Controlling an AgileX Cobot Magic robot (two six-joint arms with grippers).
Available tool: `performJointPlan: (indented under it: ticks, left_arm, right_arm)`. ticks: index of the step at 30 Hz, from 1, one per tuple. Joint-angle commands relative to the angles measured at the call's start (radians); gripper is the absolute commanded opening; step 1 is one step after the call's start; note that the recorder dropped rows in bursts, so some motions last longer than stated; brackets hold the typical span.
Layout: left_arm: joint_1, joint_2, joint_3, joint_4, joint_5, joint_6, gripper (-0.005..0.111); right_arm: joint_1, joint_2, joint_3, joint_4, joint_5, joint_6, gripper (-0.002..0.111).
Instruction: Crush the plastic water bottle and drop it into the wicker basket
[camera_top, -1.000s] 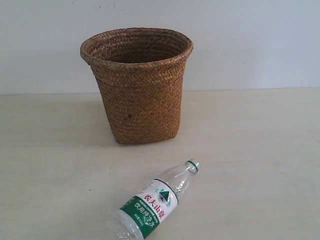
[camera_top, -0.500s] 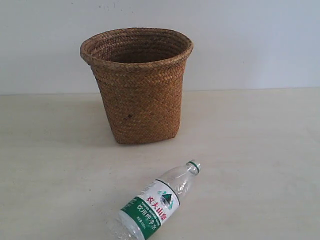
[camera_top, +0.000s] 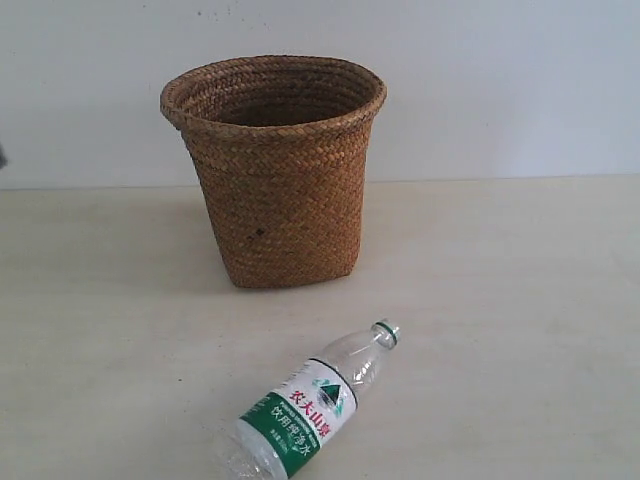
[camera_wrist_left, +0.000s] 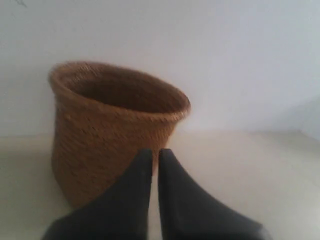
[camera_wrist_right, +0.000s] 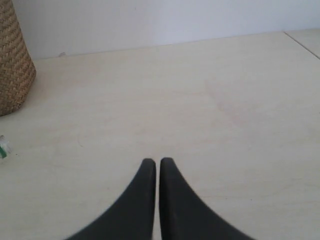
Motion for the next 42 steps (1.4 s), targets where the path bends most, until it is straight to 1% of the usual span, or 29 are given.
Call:
performJointPlan:
  ticks: [1,3,6,9,12,16,19,21,28,34,39,42]
  left_arm:
    - [-0.008,0.306,-0.205,0.433,-0.264,-0.39,0.004]
    - [-0.008,0.415,-0.289,0.433,-0.366,-0.39,0.004]
    - [-0.01,0.527,-0.37,0.433,-0.44,-0.398,0.004]
    - [-0.01,0.613,-0.401,0.433,-0.428,-0.401,0.004]
    - [-0.01,0.654,-0.404,0.433,-0.343,-0.404,0.004]
    - [-0.01,0.669,-0.399,0.433,-0.311,-0.404,0.004]
    - [-0.01,0.669,-0.375,0.433,-0.36,-0.402,0.004]
    - [-0.01,0.669,-0.365,0.433,-0.386,-0.358,0.004]
    - [-0.01,0.669,-0.365,0.433,-0.345,-0.314,0.004]
    - [-0.01,0.669,-0.365,0.433,-0.338,-0.293,0.004]
    - [-0.01,0.669,-0.365,0.433,-0.266,-0.283,0.004]
    - [-0.01,0.669,-0.365,0.433,-0.263,-0.27,0.004]
  right_arm:
    - [-0.006,-0.005,0.0,-0.004,0.002,-0.002,0.0]
    - [-0.006,-0.005,0.0,-0.004,0.002,-0.002,0.0]
    - [-0.006,-0.005,0.0,-0.004,0.002,-0.002,0.0]
    - [-0.006,-0.005,0.0,-0.004,0.002,-0.002,0.0]
    - [-0.006,-0.005,0.0,-0.004,0.002,-0.002,0.0]
    - [-0.006,-0.005,0.0,-0.004,0.002,0.0,0.0]
    - [-0.006,-0.005,0.0,-0.004,0.002,0.0,0.0]
    - [-0.006,-0.005,0.0,-0.004,0.002,0.0,0.0]
    - [-0.006,-0.005,0.0,-0.004,0.002,0.0,0.0]
    - [-0.006,-0.005,0.0,-0.004,0.002,0.0,0.0]
    - [-0.006,-0.005,0.0,-0.004,0.002,0.003,0.0]
    - [-0.006,-0.005,0.0,-0.004,0.002,0.003,0.0]
